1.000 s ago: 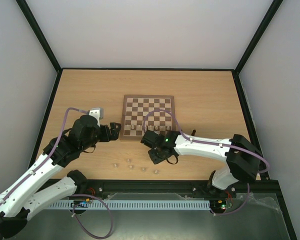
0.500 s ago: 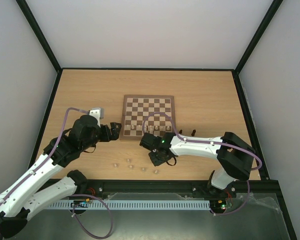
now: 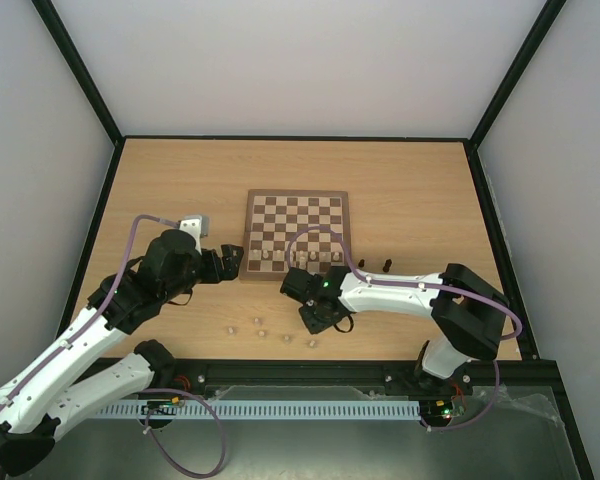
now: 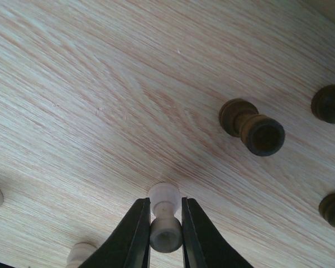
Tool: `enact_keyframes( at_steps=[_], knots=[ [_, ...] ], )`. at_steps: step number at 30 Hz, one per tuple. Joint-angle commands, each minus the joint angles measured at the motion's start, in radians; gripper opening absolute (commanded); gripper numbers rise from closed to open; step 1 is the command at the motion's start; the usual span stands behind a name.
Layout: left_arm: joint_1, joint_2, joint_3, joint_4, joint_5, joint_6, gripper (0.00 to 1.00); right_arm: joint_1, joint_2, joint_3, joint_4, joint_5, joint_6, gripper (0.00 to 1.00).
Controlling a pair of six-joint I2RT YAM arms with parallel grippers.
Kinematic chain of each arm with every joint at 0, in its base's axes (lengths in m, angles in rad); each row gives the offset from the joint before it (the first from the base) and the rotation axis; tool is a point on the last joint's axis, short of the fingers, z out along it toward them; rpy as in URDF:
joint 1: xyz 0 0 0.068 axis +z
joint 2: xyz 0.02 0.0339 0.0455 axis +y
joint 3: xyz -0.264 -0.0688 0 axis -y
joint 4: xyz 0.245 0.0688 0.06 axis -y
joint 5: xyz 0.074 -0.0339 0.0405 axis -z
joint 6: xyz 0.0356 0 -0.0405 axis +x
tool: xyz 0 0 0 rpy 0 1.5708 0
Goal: Set up the chess pieces on the board
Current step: Pick up the chess piece at the center of the board, then place the chess piece on the chessboard.
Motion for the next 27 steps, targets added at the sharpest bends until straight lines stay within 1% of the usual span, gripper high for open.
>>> enact_keyframes(
  at_steps=[1,5,9,13,16,20,27],
  knots=[
    [0.004,0.003,-0.017,0.012,0.008,0.011,1.00,0.008,-0.011,-0.001,-0.049,0.016,0.017,0.13],
    [0.004,0.011,-0.016,0.015,0.010,0.013,0.99,0.008,-0.043,0.064,-0.099,0.066,0.014,0.13],
    [0.004,0.013,-0.015,0.020,0.013,0.013,1.00,-0.017,-0.059,0.181,-0.189,0.136,-0.013,0.13],
    [0.004,0.022,-0.012,0.023,0.017,0.018,1.00,-0.093,-0.054,0.294,-0.255,0.181,-0.069,0.13],
    [0.004,0.025,-0.008,0.025,0.017,0.021,0.99,-0.159,-0.023,0.348,-0.283,0.204,-0.110,0.13],
    [0.004,0.028,-0.001,0.023,0.013,0.027,1.00,-0.240,0.029,0.384,-0.284,0.208,-0.143,0.13],
    [0.007,0.034,0.007,0.021,-0.002,0.036,0.99,-0.321,0.096,0.385,-0.255,0.196,-0.176,0.13]
  ],
)
